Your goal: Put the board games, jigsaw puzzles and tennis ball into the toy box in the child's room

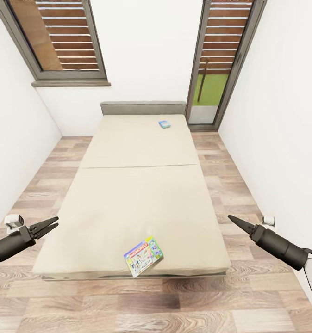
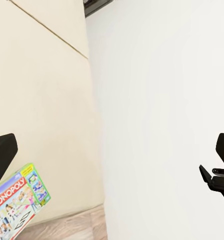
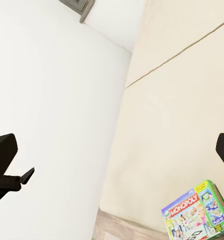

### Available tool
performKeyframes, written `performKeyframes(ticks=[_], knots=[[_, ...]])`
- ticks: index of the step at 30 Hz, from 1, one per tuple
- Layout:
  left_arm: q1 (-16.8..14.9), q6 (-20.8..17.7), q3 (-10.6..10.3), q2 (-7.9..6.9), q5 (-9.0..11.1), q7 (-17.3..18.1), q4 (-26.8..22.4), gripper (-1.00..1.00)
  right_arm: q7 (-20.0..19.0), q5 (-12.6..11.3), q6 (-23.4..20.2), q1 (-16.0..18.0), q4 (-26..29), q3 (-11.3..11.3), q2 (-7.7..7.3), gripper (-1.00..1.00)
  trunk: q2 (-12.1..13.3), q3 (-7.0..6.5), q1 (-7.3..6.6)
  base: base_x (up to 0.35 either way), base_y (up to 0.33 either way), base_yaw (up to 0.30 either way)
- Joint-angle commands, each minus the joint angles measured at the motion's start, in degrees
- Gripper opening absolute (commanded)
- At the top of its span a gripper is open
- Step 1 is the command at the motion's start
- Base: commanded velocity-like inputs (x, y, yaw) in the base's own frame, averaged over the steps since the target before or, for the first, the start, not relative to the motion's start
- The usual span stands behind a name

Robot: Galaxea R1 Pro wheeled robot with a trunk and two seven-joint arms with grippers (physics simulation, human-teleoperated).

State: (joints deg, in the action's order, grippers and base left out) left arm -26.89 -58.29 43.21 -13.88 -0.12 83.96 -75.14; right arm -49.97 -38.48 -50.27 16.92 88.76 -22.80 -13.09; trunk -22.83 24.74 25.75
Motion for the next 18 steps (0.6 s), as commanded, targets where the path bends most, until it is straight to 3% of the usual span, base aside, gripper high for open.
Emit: performKeyframes(ticks=[1, 18], knots=[[-0.03, -0.6, 0.03, 0.0, -0.06, 0.24, -0.01, 1.0, -0.14, -0.02, -0.27, 0.04, 0.01, -0.05, 0.0, 1.0, -0.09, -0.01, 0.03, 0.0, 0.0, 0.0], [-0.01, -0.6, 0.03, 0.0, -0.06, 0.24, -0.01, 1.0, -0.13, -0.02, -0.19, 0.05, 0.01, -0.05, 0.0, 1.0, -0.09, -1.64, 0.03, 0.0, 0.0, 0.0]])
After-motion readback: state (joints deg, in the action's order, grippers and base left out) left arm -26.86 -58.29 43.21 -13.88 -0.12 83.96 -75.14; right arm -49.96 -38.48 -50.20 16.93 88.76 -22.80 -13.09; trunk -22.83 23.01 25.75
